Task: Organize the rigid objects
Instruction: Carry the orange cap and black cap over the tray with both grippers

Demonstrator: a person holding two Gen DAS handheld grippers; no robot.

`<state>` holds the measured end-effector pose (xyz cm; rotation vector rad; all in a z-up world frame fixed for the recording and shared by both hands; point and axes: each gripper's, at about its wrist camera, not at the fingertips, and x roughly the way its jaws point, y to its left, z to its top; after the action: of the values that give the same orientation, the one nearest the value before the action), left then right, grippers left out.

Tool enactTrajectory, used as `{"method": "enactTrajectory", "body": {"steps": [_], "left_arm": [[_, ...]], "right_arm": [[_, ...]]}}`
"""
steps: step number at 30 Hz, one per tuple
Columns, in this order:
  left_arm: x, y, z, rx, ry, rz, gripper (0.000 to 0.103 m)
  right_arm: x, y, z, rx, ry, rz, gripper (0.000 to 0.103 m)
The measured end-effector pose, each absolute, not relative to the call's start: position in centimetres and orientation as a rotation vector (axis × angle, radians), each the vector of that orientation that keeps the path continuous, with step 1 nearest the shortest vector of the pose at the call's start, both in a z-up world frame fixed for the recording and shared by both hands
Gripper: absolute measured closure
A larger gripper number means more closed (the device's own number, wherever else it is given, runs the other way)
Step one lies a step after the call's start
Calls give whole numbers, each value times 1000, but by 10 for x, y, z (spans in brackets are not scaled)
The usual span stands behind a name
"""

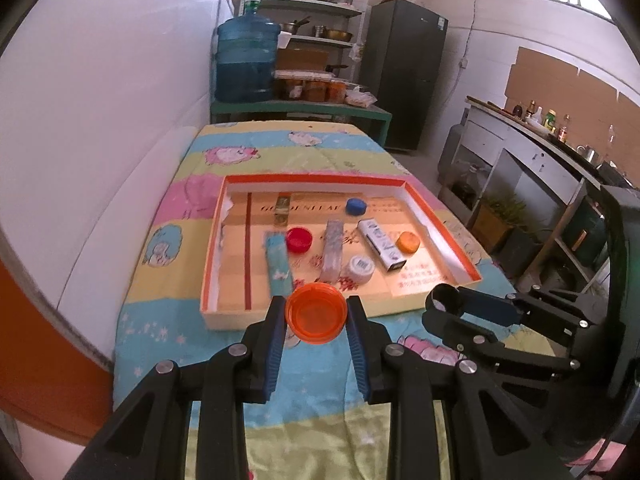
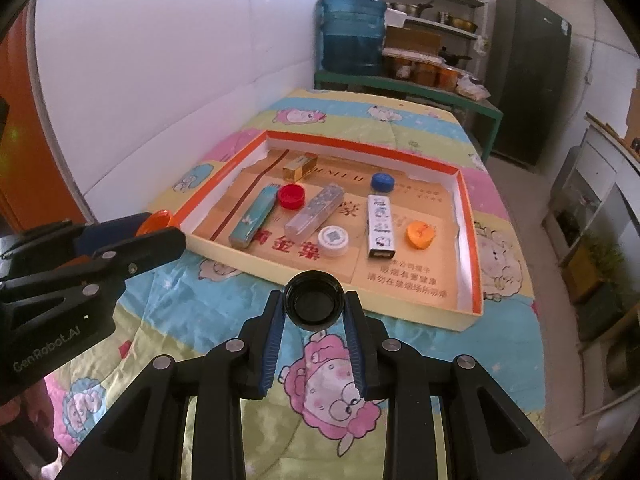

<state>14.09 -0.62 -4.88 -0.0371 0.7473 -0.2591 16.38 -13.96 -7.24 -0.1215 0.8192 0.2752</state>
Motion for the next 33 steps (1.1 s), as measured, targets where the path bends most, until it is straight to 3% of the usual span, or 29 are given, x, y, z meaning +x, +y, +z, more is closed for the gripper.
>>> {"method": "enactTrajectory", "body": {"steps": [33], "left_arm": [[221, -44, -22, 38, 715, -259, 73]], "right_arm": [[220, -173, -43, -126, 781, 251, 73]]}}
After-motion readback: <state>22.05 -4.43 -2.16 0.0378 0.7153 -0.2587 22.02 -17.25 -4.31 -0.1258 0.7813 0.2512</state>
